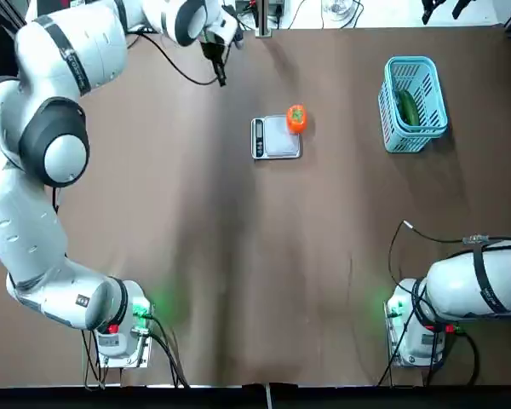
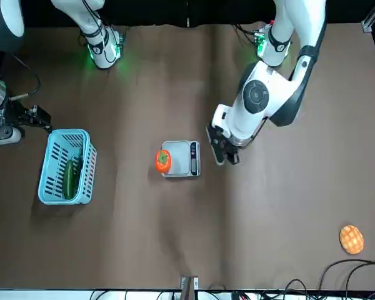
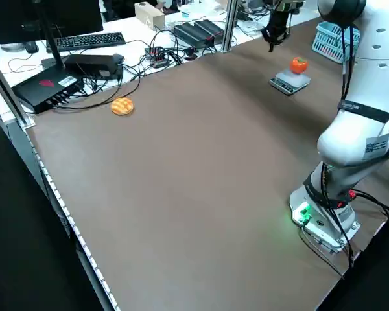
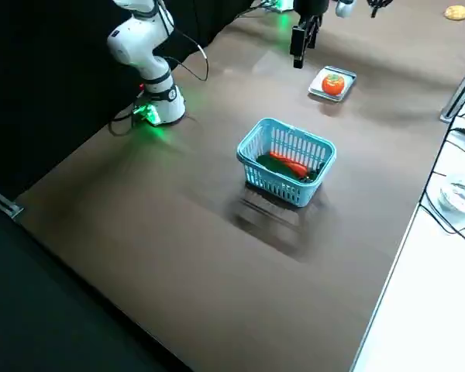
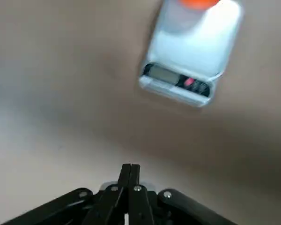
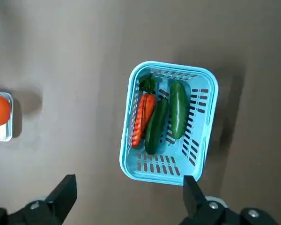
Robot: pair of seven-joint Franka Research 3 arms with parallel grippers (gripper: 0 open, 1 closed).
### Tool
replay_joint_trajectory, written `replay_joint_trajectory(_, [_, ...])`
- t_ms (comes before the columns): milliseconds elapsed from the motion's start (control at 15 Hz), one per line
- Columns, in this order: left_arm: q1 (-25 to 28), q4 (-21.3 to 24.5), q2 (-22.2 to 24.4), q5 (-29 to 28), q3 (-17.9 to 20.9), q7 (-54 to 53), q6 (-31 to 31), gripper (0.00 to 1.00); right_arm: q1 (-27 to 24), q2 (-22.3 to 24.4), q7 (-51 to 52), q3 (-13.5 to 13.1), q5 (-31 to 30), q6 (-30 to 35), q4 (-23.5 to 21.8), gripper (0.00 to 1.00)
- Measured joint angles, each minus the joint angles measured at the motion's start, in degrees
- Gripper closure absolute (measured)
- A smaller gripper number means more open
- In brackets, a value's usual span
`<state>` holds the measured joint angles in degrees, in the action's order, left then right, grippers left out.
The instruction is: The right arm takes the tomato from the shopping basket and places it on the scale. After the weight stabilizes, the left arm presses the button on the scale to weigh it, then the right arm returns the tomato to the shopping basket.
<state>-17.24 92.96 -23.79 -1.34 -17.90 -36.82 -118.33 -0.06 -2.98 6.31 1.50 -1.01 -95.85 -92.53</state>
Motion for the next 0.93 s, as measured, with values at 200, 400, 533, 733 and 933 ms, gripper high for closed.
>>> replay_joint_trajectory(200, [0.08, 0.21, -0.65, 6.23, -2.2, -3.11, -0.45, 0.99, 0.0, 0.0, 0.0, 0.0, 0.0, 0.0, 0.0, 0.0])
replay_joint_trajectory(400, [0.08, 1.76, -0.79, 8.44, -3.24, -6.54, -0.45, 0.99, -0.02, 0.0, 0.0, -0.01, 0.0, -0.01, -0.01, 0.0])
replay_joint_trajectory(533, [0.1, 3.38, -1.82, 9.12, -3.54, -10.29, -1.1, 0.99, -0.07, 0.0, 0.0, -0.06, 0.0, -0.01, -0.02, 0.0])
replay_joint_trajectory(733, [-0.18, 4.9, -5.95, 9.38, -4.71, -13.85, -6.55, 0.99, -0.07, 0.0, 0.0, -0.07, 0.0, -0.01, -0.03, 0.0])
replay_joint_trajectory(933, [-1.66, 5.1, -8.0, 9.38, -5.06, -15.11, -9.59, 0.99, -0.07, 0.0, 0.0, -0.07, 0.0, -0.01, -0.04, 0.0])
